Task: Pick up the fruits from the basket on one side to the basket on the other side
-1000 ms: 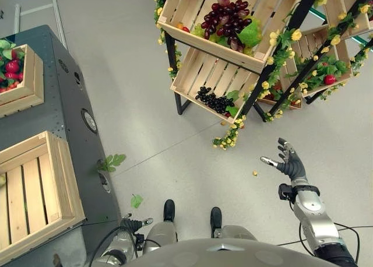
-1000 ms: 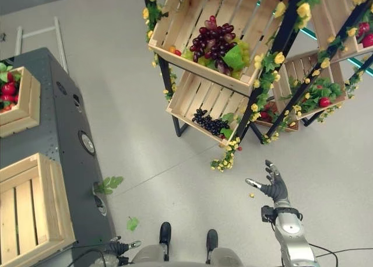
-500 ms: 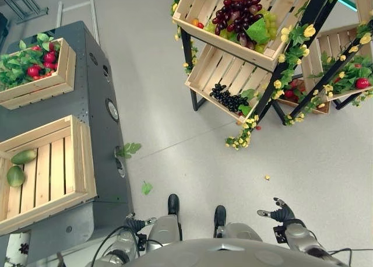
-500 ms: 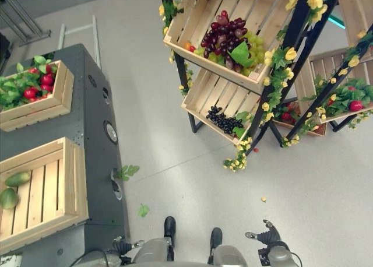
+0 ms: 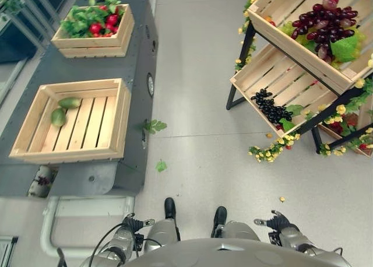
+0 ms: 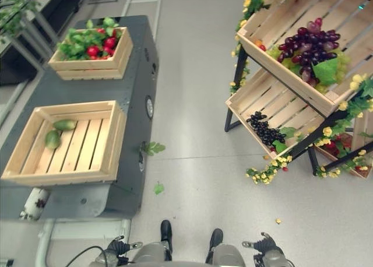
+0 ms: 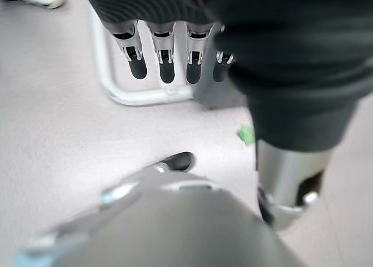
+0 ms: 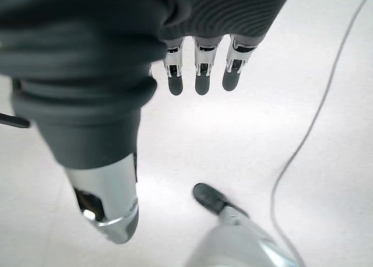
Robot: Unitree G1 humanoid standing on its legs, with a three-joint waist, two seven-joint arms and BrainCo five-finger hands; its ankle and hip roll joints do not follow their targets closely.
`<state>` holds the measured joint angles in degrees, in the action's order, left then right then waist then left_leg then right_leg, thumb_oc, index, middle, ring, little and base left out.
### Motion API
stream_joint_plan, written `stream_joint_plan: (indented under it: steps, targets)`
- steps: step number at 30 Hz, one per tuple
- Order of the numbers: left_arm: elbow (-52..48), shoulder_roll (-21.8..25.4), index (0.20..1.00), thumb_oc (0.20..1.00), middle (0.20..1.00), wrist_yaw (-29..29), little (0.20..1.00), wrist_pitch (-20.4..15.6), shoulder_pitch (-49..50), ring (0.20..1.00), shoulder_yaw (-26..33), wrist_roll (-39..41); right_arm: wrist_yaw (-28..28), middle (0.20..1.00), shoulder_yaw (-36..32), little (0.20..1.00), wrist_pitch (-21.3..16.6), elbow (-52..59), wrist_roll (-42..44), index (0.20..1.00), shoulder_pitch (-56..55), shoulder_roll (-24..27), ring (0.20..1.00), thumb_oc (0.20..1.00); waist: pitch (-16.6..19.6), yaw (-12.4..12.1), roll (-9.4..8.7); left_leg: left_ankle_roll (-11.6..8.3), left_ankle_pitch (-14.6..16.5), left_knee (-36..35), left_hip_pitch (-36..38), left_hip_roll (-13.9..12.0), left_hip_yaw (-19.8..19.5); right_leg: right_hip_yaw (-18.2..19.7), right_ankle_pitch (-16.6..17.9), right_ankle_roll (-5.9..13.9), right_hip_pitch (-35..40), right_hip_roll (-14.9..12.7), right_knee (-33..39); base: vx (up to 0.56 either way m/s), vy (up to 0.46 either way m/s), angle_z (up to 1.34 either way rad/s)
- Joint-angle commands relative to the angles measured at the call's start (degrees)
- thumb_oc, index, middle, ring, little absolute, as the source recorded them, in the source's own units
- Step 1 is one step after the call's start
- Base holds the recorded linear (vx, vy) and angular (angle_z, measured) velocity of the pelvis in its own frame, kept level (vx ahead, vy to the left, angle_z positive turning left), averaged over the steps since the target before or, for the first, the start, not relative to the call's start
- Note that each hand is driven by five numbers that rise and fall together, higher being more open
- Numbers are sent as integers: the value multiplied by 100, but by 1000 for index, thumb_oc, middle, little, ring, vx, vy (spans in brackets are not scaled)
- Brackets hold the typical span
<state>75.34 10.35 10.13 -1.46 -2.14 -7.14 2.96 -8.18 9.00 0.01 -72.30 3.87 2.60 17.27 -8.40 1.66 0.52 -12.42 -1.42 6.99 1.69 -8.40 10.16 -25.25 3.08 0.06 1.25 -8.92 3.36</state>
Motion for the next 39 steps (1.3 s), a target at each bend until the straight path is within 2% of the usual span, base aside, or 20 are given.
stream_joint_plan:
  steps: [1,4,6,7,9,10,12,13,17,18,19,22,23,26,28,31,33,35,36,39]
  targets:
    - [-7,-118,1000,1000,1000,-44,1000,-35,-208,1000,-18,-210,27,1000,5,1000,16,-5,-66,1000,114,-86,1000,1000,-53,62,23,433,570,247,550,-111,-151,-28,-356,306,-565,246,100,-107,49,54]
    - [21,-94,1000,1000,1000,-61,1000,-22,-222,1000,34,-155,52,1000,14,1000,17,26,-21,1000,163,-130,1000,1000,16,59,3,484,788,7,677,-12,-52,-230,-249,356,-688,170,63,-142,118,81]
    - [12,-62,1000,1000,1000,-77,1000,-13,-254,1000,57,-115,61,1000,-15,1000,35,-12,-9,1000,172,-179,1000,1000,39,24,-58,519,1003,-200,706,42,86,-393,-94,450,-777,32,49,-164,160,96]
    - [48,-13,1000,1000,1000,-102,1000,1,-248,1000,123,-78,68,1000,-13,1000,55,-59,-23,1000,201,-269,1000,1000,58,-29,-124,532,1069,-426,795,100,139,-478,98,557,-866,-39,52,-187,199,57]
    - [79,23,1000,1000,1000,-106,1000,0,-250,1000,173,-21,79,1000,-20,1000,53,-79,-15,1000,219,-319,1000,1000,63,-50,-168,538,1072,-527,824,136,135,-507,183,616,-921,-90,69,-125,136,38]
    - [97,63,1000,1000,1000,-156,1000,-4,-290,1000,245,100,76,1000,-31,1000,54,-74,3,1000,241,-367,1000,1000,66,-96,-143,515,1181,-580,868,75,105,-419,184,732,-957,-60,86,-79,123,14]
    - [160,124,1000,1000,1000,-230,1000,-8,-354,1000,374,262,93,1000,-63,1000,66,-66,51,1000,310,-438,1000,1000,6,-126,-223,546,1151,-695,805,158,34,-455,419,898,-1120,-232,104,-196,207,19]
    - [190,144,1000,1000,1000,-284,1000,-15,-379,1000,420,359,96,1000,-102,1000,68,-34,87,1000,348,-468,1000,1000,-61,-122,-339,612,1022,-800,720,340,-19,-514,655,952,-1240,-423,137,-233,222,32]
    - [284,275,1000,1000,1000,-401,1000,-24,-426,1000,612,537,149,1000,-97,1000,67,38,126,1000,452,-596,1000,1000,-251,-215,-537,810,925,-1089,688,679,-238,-185,881,1175,-1395,-567,164,-182,242,23]
    - [315,322,1000,1000,1000,-432,1000,-5,-454,1000,624,495,155,1000,-130,1000,76,38,141,1000,444,-619,1000,1000,-329,-180,-592,901,917,-1090,661,798,-323,130,869,1179,-1401,-501,163,-108,205,40]
    - [316,329,1000,1000,1000,-432,1000,-5,-460,1000,626,495,155,1000,-131,1000,76,38,141,1000,450,-626,1000,1000,-325,-159,-624,911,889,-1090,634,832,-342,123,884,1180,-1419,-540,163,-74,204,60]
    - [304,353,1000,1000,1000,-511,1000,-9,-515,1000,533,589,163,1000,-243,1000,79,-156,333,1000,414,-628,1000,1000,-381,58,-537,1084,841,-1165,714,898,-748,1543,618,1100,-1486,-21,-101,-25,225,51]
    - [304,382,1000,1000,1000,-549,1000,7,-553,1000,482,605,182,1000,-238,1000,66,-158,424,1000,353,-629,1000,1000,-382,111,-521,1152,774,-1177,678,965,-936,1968,400,1013,-1369,166,-375,-62,217,72]
    - [290,460,1000,1000,1000,-607,1000,37,-554,1000,377,538,243,1000,-221,1000,72,-269,537,1000,168,-643,1000,1000,-286,136,-558,1297,558,-1172,449,1110,-1301,2538,-76,779,-1081,588,-907,-71,126,155]
    - [298,517,1000,1000,1000,-621,1000,61,-570,1000,358,558,295,1000,-223,1000,73,-361,608,1000,94,-649,1000,1000,-184,106,-539,1328,403,-1192,274,1125,-1424,2636,-381,687,-956,843,-1177,-82,59,129]
    - [338,510,1000,1000,1000,-677,1000,70,-582,1000,318,611,323,1000,-171,1000,72,-425,598,1000,81,-635,1000,1000,-39,44,-538,1338,331,-1199,151,1137,-1573,2715,-569,636,-778,946,-1129,-18,11,2]
    - [380,494,1000,1000,1000,-708,1000,75,-564,1000,318,605,344,1000,-146,1000,65,-443,580,1000,58,-626,1000,1000,75,3,-569,1336,291,-1199,90,1183,-1614,2845,-572,596,-604,987,-822,24,-22,12]
    - [414,460,1000,1000,1000,-770,1000,109,-539,1000,334,584,395,1000,-131,1000,105,-503,510,1000,40,-621,1000,1000,156,-105,-606,1341,268,-1181,2,1219,-1590,2810,-490,566,-444,910,-446,7,-61,11]
    - [460,422,1000,1000,1000,-827,1000,105,-514,1000,357,613,439,1000,-62,1000,116,-532,387,1000,45,-584,1000,1000,189,-134,-570,1312,235,-1183,-14,1207,-1530,2871,-395,578,-280,939,-125,13,-49,3]
    - [439,386,1000,1000,1000,-865,1000,95,-483,1000,405,744,459,1000,-34,1000,134,-536,305,1000,57,-542,1000,1000,210,-184,-534,1244,235,-1175,-2,1139,-1475,2859,-335,554,-172,933,49,10,-84,-9]
